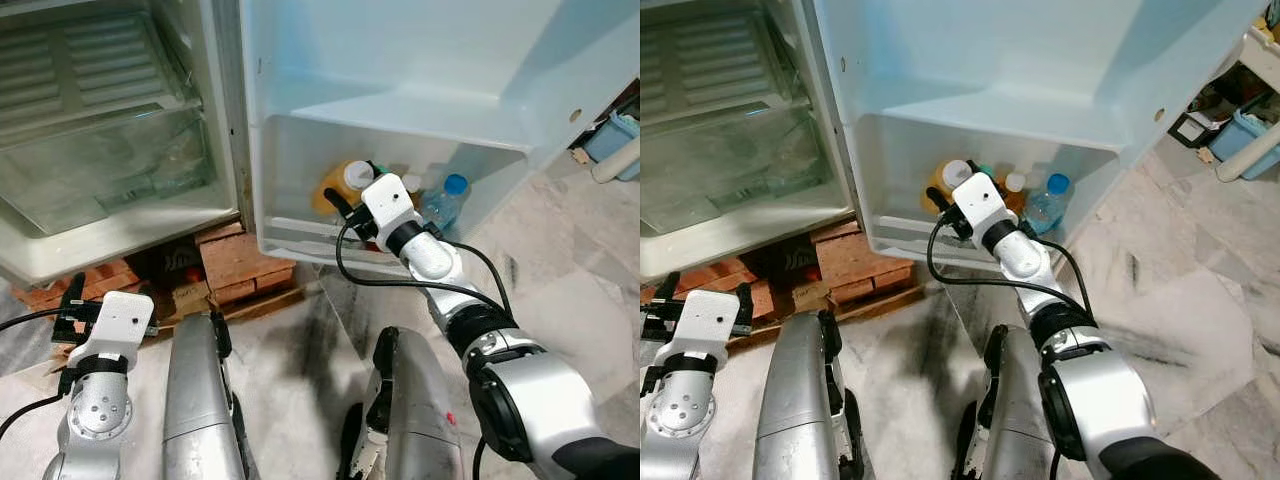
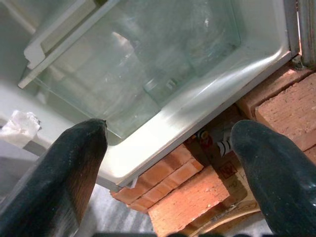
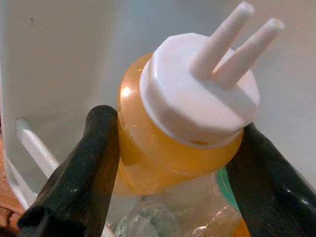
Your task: Restocking fridge
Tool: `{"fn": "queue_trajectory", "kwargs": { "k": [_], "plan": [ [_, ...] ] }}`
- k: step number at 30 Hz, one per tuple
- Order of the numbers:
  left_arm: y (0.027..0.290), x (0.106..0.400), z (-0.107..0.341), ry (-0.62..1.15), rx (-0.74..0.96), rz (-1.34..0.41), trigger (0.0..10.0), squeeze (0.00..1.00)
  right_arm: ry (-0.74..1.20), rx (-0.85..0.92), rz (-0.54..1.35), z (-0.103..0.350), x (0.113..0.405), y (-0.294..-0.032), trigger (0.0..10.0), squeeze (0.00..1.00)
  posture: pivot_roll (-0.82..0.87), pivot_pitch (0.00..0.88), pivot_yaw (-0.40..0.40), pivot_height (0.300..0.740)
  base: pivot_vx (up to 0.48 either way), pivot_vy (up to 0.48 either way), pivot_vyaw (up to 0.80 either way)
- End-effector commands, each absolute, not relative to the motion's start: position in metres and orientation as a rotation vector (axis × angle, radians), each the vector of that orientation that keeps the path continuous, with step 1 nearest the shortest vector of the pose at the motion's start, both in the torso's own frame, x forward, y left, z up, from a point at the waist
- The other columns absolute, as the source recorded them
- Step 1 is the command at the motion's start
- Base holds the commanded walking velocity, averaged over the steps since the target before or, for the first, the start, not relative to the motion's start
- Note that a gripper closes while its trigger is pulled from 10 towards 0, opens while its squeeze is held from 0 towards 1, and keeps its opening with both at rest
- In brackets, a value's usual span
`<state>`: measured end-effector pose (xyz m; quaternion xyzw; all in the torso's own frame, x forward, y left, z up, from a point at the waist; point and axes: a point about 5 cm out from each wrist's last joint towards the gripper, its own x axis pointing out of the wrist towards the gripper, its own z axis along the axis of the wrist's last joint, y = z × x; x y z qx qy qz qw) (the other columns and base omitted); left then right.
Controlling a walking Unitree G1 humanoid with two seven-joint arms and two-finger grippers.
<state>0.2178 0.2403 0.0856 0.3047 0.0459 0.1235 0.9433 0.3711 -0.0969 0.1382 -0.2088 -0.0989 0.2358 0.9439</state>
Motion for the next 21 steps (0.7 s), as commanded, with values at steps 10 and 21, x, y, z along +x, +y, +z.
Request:
{"fn": "queue_trajectory", "kwargs": {
  "k": [10, 21],
  "plan": [
    [0.237, 0.192, 0.091, 0.112, 0.621, 0.244, 10.0, 0.00, -0.139, -0.415, 0.381, 0.136, 0.376, -0.076, 10.0, 0.00, 0.21, 0.276, -0.094, 0.503, 0.000, 0.000, 0.00],
    [0.238, 0.145, 0.099, 0.193, 0.630, 0.266, 10.0, 0.00, -0.056, -0.465, 0.369, 0.133, 0.379, -0.066, 10.0, 0.00, 0.27, 0.395, -0.115, 0.503, 0.000, 0.000, 0.00]
  ]
}}
